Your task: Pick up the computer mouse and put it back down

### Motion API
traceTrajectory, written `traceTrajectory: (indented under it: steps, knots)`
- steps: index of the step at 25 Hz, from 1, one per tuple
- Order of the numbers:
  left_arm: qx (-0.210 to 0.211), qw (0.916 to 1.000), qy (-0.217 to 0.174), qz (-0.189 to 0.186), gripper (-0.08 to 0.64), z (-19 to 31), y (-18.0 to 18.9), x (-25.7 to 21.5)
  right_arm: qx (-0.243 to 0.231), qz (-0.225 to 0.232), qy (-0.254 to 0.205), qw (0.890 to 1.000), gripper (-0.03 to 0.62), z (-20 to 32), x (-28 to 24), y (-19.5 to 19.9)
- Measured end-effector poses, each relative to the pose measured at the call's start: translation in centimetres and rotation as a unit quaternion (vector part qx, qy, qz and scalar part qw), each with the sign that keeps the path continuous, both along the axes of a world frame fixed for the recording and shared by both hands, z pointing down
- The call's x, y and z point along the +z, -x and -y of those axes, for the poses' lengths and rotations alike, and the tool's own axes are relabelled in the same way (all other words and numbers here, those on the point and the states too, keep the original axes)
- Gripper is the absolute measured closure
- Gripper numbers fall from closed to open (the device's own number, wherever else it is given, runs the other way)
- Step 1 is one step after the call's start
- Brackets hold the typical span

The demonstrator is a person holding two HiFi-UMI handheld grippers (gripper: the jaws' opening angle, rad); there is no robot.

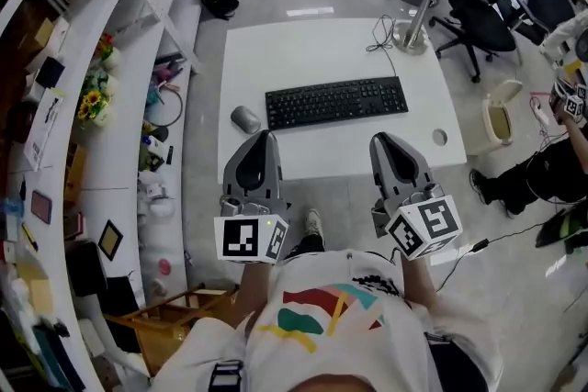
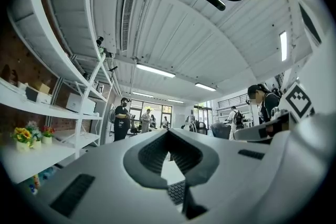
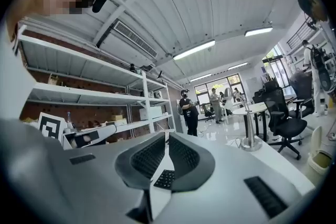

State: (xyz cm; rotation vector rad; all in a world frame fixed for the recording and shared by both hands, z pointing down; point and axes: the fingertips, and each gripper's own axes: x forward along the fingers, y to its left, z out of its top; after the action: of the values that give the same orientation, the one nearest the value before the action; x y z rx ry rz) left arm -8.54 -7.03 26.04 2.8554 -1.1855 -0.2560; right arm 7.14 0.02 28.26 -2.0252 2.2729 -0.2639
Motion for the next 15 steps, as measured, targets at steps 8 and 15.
traceTrajectory:
  steps: [8,15]
  knots:
    - [0.023,0.9996,0.016,0.009,0.517,10.2,-0.6,2.3,-0.036,-0.030,0.056,0.997,0.539,10.5,3.9,2.9]
    - [-0.012,0.9993,0.033,0.015,0.517,12.1,-0.2,4.6,-0.103,-0.062,0.082,0.989,0.445,14.8,6.6,5.7]
